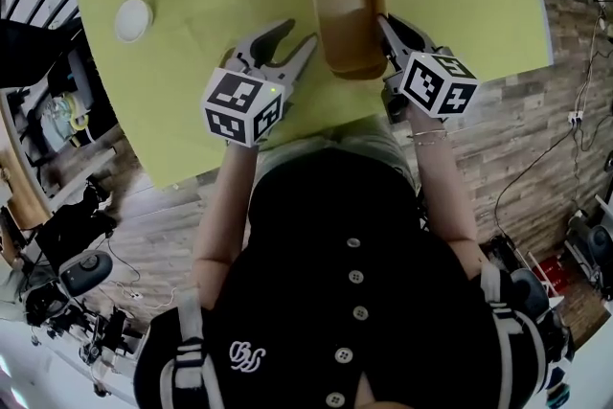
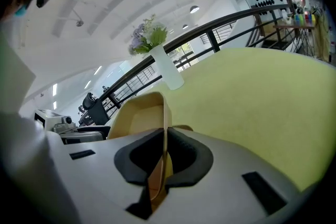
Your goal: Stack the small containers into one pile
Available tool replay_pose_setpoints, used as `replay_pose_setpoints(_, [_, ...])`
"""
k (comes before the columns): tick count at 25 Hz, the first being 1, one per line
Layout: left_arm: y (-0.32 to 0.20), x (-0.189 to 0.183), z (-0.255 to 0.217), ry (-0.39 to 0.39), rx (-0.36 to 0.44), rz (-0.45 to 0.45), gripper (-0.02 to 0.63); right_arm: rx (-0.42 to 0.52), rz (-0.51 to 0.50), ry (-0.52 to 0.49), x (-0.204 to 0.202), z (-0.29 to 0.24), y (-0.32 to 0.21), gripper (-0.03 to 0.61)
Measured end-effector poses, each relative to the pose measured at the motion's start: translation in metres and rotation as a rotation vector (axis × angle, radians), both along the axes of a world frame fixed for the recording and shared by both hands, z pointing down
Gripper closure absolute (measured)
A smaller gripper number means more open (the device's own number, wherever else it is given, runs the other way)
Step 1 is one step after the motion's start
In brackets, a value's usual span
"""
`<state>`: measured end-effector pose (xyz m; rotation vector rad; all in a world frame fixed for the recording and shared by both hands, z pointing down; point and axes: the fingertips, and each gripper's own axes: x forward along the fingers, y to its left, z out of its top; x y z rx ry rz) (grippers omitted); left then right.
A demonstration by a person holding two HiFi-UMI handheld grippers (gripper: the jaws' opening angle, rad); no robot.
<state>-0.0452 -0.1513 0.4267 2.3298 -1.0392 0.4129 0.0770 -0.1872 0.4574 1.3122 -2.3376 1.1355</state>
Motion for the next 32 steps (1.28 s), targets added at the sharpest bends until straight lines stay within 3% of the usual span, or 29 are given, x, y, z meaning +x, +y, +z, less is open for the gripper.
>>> replay_pose_setpoints(13, [-0.001, 0.016, 0.010, 0.011, -0.032, 0.024, 0.437, -0.098, 0.068, 0.005, 0.035, 0.018, 0.018, 0.546])
replay_pose_setpoints(32, [-0.001, 0.016, 0.019, 0.009, -0.057, 0.010, 0.438, -0.178, 0.100, 0.081, 0.040, 0.035, 0.031, 0.543])
